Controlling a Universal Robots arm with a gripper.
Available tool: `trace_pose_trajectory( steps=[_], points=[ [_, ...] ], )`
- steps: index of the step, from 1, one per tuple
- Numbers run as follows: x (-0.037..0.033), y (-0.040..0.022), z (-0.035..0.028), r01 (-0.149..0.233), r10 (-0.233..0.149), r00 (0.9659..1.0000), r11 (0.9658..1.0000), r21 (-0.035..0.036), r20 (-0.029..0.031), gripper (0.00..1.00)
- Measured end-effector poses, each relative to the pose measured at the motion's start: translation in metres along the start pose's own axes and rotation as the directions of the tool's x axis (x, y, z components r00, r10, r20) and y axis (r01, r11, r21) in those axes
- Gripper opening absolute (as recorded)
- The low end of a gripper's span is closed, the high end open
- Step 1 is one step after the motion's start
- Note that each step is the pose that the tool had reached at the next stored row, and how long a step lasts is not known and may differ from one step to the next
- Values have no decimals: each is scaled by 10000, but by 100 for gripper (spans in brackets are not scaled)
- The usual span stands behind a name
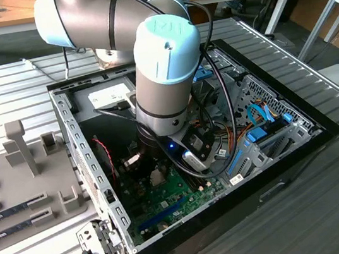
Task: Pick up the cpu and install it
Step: 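Place the cpu into insertion slot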
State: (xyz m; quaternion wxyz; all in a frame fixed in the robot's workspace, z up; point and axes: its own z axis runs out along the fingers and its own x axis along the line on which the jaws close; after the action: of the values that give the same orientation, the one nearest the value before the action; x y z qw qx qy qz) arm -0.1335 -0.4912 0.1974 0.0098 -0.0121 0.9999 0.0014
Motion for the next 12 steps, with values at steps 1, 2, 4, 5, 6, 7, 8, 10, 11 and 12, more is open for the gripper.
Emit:
trace_pose_trajectory(
  steps=[1,2,4,5,6,7,8,10,11,12],
  points=[
    [-1,0,1,1,-1,10000,10000,-1,0,48],
    [0,0,1,0,0,10000,10000,0,-1,55],
    [0,0,0,0,0,10000,10000,2,-3,55],
    [0,0,0,0,0,10000,10000,2,-3,55],
    [1,0,0,-1,1,10000,10000,2,-3,55],
    [3,0,-3,-1,1,10000,10000,3,-1,55],
    [4,0,-8,-1,1,10000,10000,1,4,55],
    [5,1,-26,-1,1,10000,10000,-5,14,55],
    [4,1,-45,0,0,10000,10000,2,13,55],
    [4,3,-52,-1,1,10000,10000,1,13,55]
  ],
)
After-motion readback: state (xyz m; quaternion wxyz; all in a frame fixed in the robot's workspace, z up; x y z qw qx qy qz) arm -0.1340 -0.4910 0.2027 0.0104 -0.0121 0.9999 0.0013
